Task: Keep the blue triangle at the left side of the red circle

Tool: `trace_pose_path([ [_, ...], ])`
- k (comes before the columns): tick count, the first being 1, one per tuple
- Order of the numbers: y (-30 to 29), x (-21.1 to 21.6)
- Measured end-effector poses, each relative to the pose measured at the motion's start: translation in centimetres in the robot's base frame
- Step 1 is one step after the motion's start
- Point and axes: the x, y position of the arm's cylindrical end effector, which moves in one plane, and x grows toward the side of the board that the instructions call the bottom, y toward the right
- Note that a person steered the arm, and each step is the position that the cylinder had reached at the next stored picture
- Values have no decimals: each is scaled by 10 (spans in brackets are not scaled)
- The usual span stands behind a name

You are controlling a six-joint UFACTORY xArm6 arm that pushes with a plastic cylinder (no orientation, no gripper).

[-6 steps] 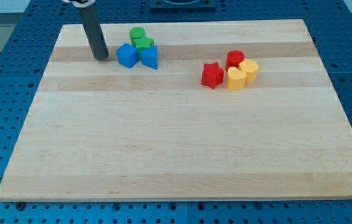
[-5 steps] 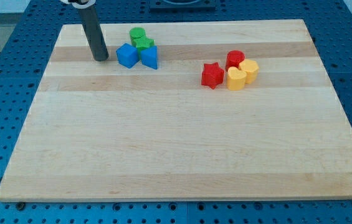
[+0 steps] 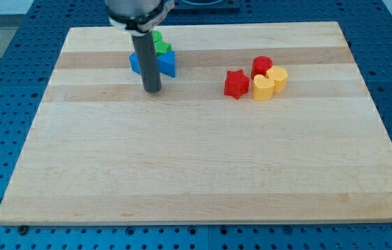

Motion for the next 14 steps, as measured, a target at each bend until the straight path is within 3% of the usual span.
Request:
trace_pose_path([
  [3, 84, -85],
  [4, 136, -102],
  [5, 211, -94],
  [6, 210, -147],
  [7, 138, -167],
  [9, 123, -97],
  [11, 131, -145],
  [12, 93, -138],
  [14, 118, -53],
])
